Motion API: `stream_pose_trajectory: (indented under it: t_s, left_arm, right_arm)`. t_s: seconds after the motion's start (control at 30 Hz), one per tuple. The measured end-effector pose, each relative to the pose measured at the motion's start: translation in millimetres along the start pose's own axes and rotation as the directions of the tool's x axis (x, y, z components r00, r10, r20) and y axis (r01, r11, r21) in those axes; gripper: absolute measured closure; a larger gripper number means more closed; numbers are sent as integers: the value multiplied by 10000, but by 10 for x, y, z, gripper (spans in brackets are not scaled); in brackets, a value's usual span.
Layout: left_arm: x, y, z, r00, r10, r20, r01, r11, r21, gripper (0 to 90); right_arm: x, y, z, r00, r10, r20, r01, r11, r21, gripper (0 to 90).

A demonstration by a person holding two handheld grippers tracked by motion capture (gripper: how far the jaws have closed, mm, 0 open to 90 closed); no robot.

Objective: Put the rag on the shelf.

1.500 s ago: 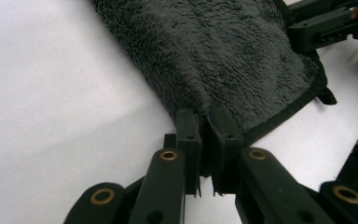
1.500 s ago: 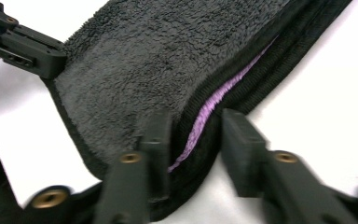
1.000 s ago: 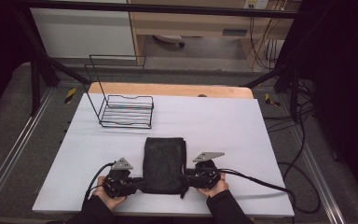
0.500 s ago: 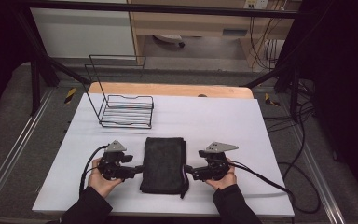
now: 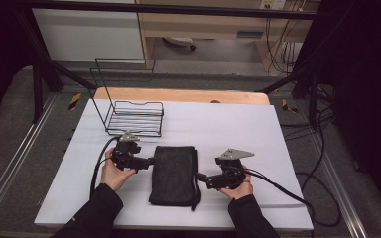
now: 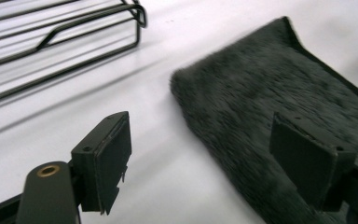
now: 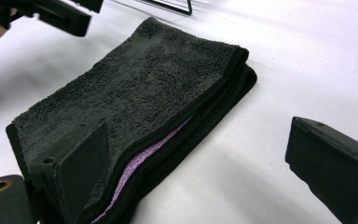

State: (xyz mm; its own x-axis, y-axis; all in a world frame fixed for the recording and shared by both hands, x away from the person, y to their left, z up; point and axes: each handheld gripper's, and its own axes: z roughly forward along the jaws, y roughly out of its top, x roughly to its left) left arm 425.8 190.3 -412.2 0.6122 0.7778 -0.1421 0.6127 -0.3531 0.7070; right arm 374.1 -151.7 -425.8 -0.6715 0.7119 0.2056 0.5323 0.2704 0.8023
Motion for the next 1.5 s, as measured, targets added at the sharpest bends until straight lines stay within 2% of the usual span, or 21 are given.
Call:
stream_pose_trajectory:
  t_s: [0.1,0.2,0.23,0.3,0.43,0.5,0.6,0.67,0.9,1.03,1.1,1.23,1.3,1.4,1.47,1.5]
  left_arm:
    - [30,62,83,9999,-57,-127,58,10000,59,210]
    - [65,105,180,9993,-266,-266,267,9996,25,249]
    - [92,118,243,9984,-262,-494,269,9995,145,267]
    - [104,118,269,9982,-273,-533,283,9994,177,288]
    - [131,97,375,9972,-413,-619,433,9986,314,389]
    - [127,90,428,9968,-614,-520,633,9974,353,408]
    - [119,93,464,9964,-807,-253,814,9963,286,517]
    - [112,89,488,9941,-1084,-90,1087,9934,376,544]
    - [82,50,515,9917,-1250,286,1239,9916,375,708]
    - [81,44,522,9896,-1355,478,1334,9901,445,738]
    - [83,42,523,9896,-1334,536,1310,9903,461,757]
    - [64,42,527,9914,-1214,485,1194,9919,428,779]
    - [47,41,527,9928,-1127,399,1111,9930,412,785]
    - [33,37,526,9953,-914,320,902,9952,374,785]
    - [28,32,529,9957,-871,314,862,9958,314,785]
    - [26,28,530,9960,-843,305,835,9961,284,785]
  right_arm:
    - [-6,-2,9,10000,-50,13,50,10000,31,67]
    - [-7,-6,18,10000,-25,40,25,10000,75,65]
    - [-8,-9,20,10000,-34,25,33,9999,119,63]
    - [-10,-9,24,10000,-76,36,76,9999,136,60]
    - [-23,-18,31,10000,-38,81,36,9999,164,59]
    - [-29,-20,34,9999,-50,107,48,9999,161,59]
    - [-27,-20,38,9999,17,117,-19,9999,162,65]
    - [-27,-20,39,9999,24,117,-26,9999,168,65]
    - [-34,-17,44,9998,66,192,-69,9998,187,60]
    - [-59,1,61,9996,144,262,-148,9998,126,51]
    - [-85,19,86,9994,266,222,-268,9996,109,42]
    - [-126,94,138,9994,130,325,-133,9999,91,28]
    - [-147,201,218,9993,142,355,-142,9999,3,45]
    - [-173,263,301,9989,224,407,-224,9997,-9,78]
    - [-200,304,401,9982,419,432,-420,9991,20,107]
    - [-230,334,500,9963,655,562,-663,9977,122,139]
